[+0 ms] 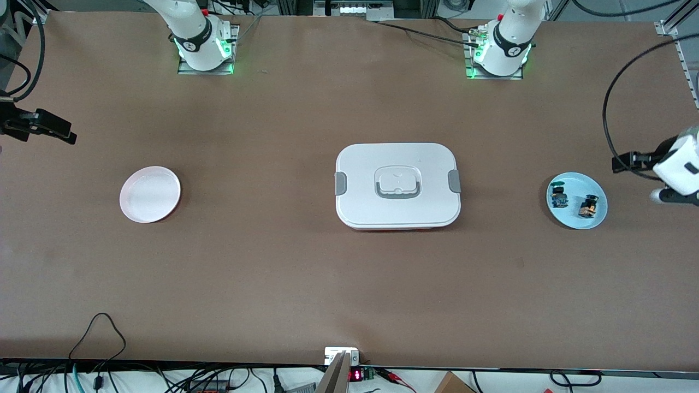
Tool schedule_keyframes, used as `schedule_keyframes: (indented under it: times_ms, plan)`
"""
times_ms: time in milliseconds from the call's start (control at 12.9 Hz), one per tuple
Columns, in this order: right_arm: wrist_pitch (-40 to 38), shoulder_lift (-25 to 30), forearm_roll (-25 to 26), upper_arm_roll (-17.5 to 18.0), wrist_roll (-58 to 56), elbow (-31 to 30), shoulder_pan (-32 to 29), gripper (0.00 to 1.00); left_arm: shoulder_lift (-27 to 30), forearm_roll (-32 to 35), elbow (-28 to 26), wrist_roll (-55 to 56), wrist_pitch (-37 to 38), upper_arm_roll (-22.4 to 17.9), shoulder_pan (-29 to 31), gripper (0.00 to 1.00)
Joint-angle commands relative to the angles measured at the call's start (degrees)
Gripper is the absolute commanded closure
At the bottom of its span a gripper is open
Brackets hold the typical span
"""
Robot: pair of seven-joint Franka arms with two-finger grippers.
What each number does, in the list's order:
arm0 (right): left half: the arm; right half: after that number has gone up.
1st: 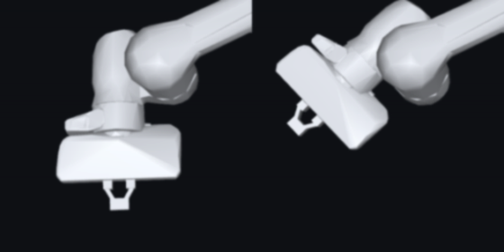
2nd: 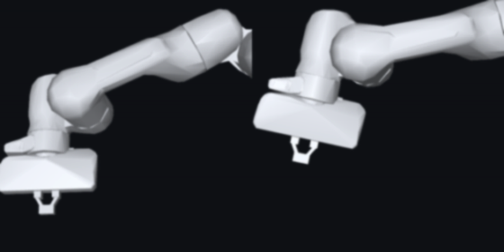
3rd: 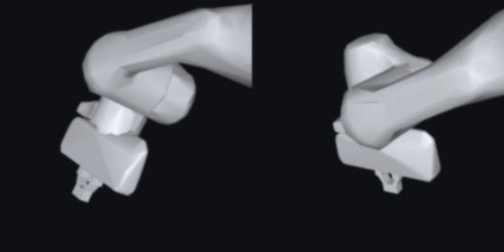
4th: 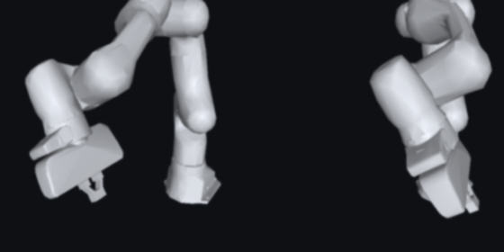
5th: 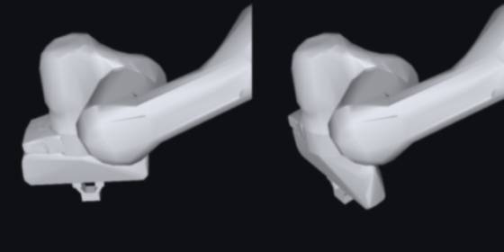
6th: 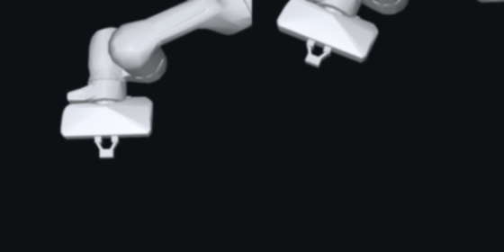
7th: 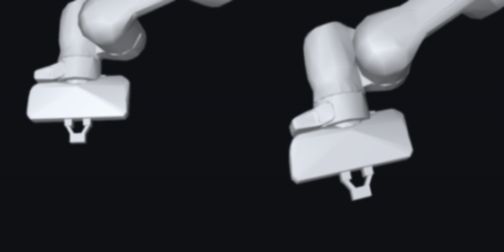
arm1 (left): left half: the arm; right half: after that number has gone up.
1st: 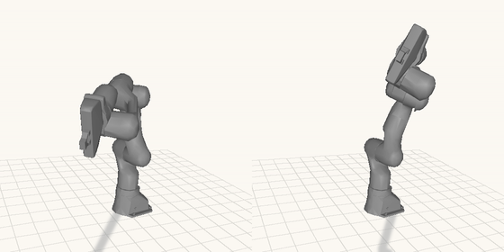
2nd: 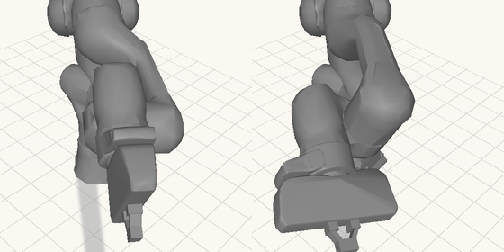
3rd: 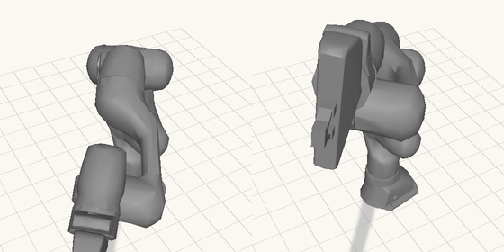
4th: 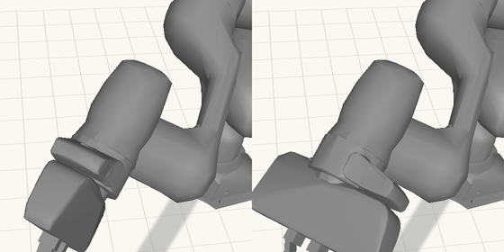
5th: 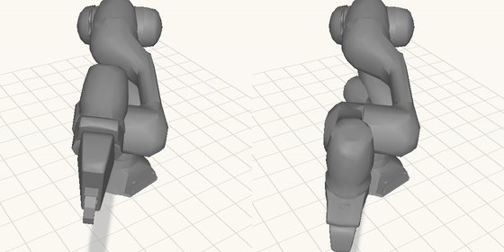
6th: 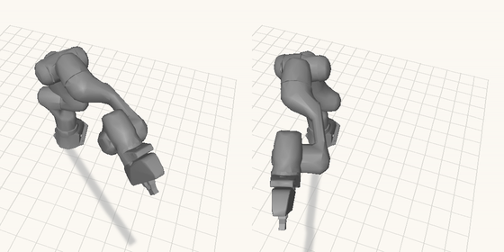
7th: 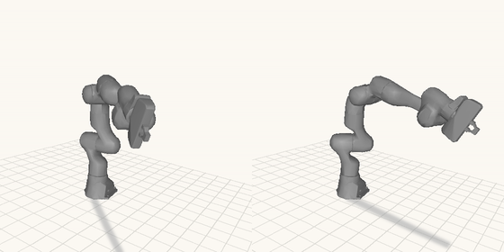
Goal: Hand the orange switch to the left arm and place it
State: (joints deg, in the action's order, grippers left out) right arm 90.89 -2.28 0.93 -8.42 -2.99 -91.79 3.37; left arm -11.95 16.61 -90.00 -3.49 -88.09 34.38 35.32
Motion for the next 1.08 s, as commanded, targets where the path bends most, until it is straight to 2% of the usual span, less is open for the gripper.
schedule_keyframes:
  times_ms: [0, 154, 386, 618, 695, 849, 1004]
  plan:
    - [0.4, 2.6, -0.5, 0.2, -1.1, -2.3, -0.4, 0.0, -0.8, -0.3, 6.1, -0.5, 5.8, 4.0, -0.1, 0.0]
    - [-0.3, 2.5, -0.2, 0.3, -0.8, -2.0, -0.4, 0.0, -0.8, -0.2, 9.1, -0.5, 8.0, 6.1, -0.1, 0.0]
    - [-0.3, 2.5, 0.1, 0.5, -0.8, -1.4, -0.2, 0.0, -0.9, -0.9, 9.6, -0.9, 7.9, 6.6, -0.2, 0.0]
    - [-0.3, 1.6, -0.1, 0.9, 1.0, 0.7, 0.1, 0.0, -1.0, -1.1, 11.9, -4.9, 8.0, 5.7, -4.7, 0.0]
    - [-0.4, 1.6, -0.3, 0.9, 1.0, 0.7, 0.0, 0.0, 0.2, -1.1, 11.4, -4.9, 8.8, 4.0, -8.2, 0.0]
    - [-0.3, 1.5, 0.0, 1.0, 1.1, 0.7, 0.2, 0.0, 3.8, -7.5, 10.0, -4.4, 9.6, -7.0, -17.2, 0.0]
    - [-0.3, 1.5, -0.1, 1.0, 1.0, 0.7, 0.2, 0.0, 8.6, -15.1, 4.2, -3.3, 8.6, -19.1, -24.7, 0.0]
